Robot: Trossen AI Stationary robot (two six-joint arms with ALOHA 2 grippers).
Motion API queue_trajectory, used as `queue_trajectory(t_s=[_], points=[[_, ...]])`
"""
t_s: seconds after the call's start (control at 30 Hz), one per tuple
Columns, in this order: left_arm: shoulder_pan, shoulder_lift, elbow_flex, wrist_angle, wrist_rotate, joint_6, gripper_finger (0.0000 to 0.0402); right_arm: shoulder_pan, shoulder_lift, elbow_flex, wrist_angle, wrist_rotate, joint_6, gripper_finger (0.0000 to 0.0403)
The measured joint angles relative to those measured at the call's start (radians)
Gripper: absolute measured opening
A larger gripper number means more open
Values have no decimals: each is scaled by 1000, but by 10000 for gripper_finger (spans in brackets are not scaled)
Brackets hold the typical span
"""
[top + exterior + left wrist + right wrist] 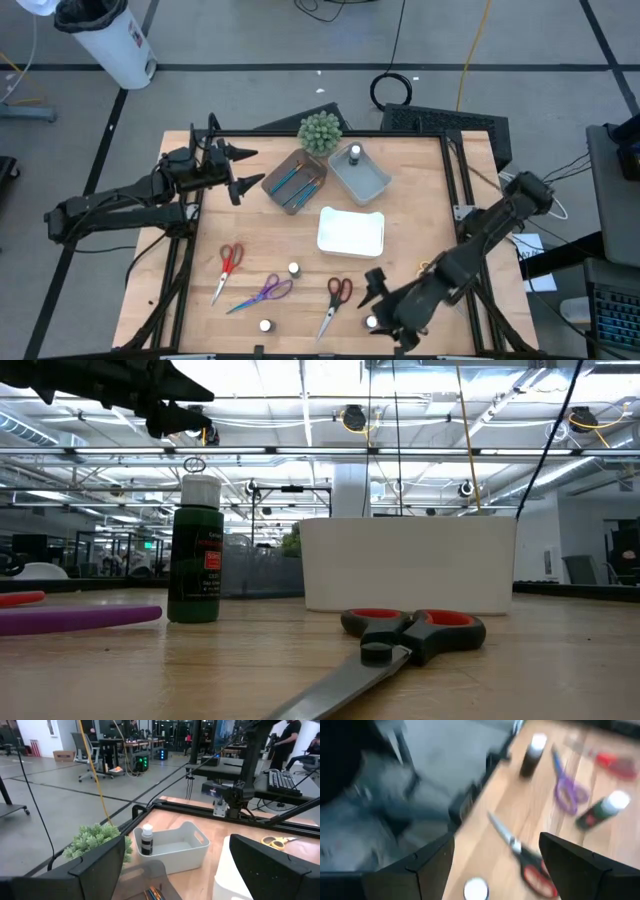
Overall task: Pick & Place Paint Supplies
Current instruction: Put the blue paint bottle into the gray bin
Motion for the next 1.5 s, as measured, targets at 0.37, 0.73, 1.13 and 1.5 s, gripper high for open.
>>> queue_trajectory(t_s=[0.37,0.73,1.13,1.5], points=[[0,0,0,0,0,-4,361,16,233,126,-277,-75,88,259],[0,0,0,0,0,-6,361,21,260,118,-312,-99,92,245],[0,0,0,0,0,-6,361,19,261,65,-214,-103,44,186],[0,0,0,0,0,-6,361,6,261,65,-210,-104,30,108]])
